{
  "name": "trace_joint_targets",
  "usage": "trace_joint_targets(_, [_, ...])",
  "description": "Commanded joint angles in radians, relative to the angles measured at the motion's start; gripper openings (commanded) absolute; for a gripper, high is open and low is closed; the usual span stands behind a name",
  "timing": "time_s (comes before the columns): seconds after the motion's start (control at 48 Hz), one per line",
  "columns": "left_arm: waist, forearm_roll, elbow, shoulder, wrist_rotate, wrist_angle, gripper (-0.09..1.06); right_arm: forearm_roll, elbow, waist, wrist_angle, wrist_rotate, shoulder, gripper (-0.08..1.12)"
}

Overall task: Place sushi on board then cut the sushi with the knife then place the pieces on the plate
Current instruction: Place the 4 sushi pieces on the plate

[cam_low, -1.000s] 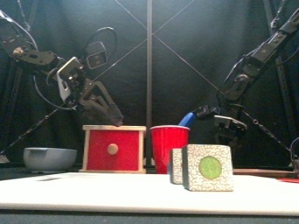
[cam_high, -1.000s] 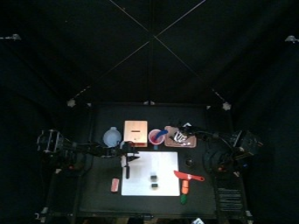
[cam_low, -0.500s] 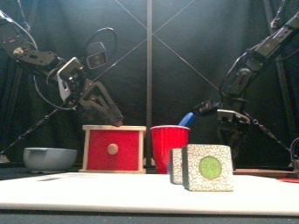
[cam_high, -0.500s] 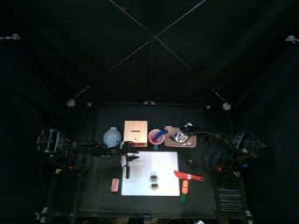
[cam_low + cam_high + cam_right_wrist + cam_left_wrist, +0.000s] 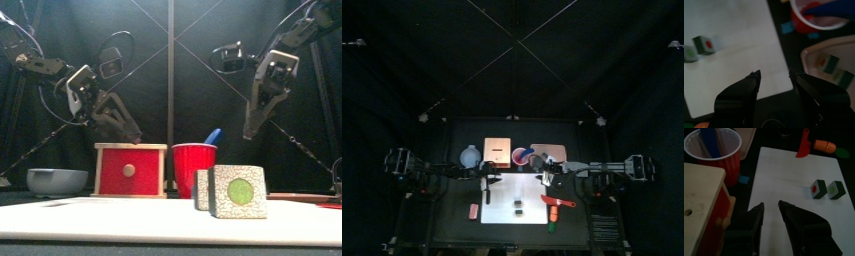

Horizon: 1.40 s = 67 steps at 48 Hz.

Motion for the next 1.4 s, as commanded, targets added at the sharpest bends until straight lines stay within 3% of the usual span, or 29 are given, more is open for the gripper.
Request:
trace_joint_targets(0.021, [0.003, 0.000, -0.025, -0.003, -0.002, -0.005, 0.72, 0.008, -0.025, 0.106, -0.100, 0.000, 0.021, 0.84])
trace_joint_targets(0.292, [-0.002, -0.011, -0.025, -0.003, -0.003, 0.002, 0.72, 0.137, -0.049, 0.216, -0.293, -0.005, 0.138, 0.84])
trace_joint_targets(0.5, [0.000, -0.009, -0.026, -0.003, -0.002, 0.000, 0.72, 0.158, -0.100, 0.249, -0.353, -0.003, 0.241, 0.85])
trace_joint_targets(1.146, [-0.002, -0.009, -0.015, -0.003, -0.002, 0.000, 0.72, 0.176, -0.230, 0.291, -0.327, -0.003, 0.491, 0.83])
trace_joint_targets(1.396, [-0.002, -0.009, -0.014, -0.003, -0.002, 0.000, 0.72, 0.193, -0.224, 0.285, -0.325, -0.003, 0.489, 0.70])
